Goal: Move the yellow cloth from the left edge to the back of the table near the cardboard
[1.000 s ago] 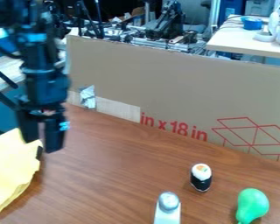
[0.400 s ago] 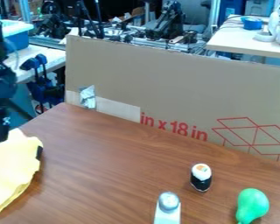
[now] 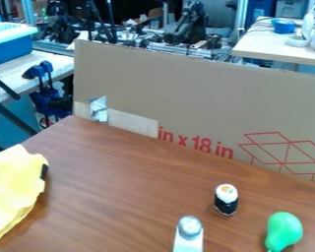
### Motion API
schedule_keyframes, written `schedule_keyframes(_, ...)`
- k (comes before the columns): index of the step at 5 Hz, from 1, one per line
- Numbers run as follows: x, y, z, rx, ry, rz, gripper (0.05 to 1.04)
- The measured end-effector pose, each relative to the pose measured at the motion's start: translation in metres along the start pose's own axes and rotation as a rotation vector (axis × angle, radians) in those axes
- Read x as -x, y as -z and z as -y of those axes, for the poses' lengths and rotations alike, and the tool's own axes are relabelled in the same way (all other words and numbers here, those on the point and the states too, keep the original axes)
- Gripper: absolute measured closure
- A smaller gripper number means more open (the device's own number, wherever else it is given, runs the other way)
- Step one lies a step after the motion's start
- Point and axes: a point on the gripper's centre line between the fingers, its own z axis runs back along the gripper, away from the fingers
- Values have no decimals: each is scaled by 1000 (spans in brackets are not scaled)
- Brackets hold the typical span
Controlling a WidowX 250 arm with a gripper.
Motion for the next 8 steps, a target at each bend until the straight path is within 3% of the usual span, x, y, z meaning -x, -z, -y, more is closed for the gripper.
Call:
schedule_keyframes(1, -17, 24, 0, 33, 23, 47, 82)
schedule_keyframes(2, -30, 39, 2, -2, -42, 110, 82)
schedule_keyframes(4, -51, 45, 11, 12, -48, 168, 82)
schedule_keyframes(5, -59, 45, 6, 23, -101, 168, 82)
schedule_keyframes(6, -85, 31, -3, 11, -134, 172, 82)
schedule_keyframes(7, -139, 14, 5, 41, -121, 133, 82)
schedule_keyframes(8, -189, -15, 25, 28, -31, 144, 82)
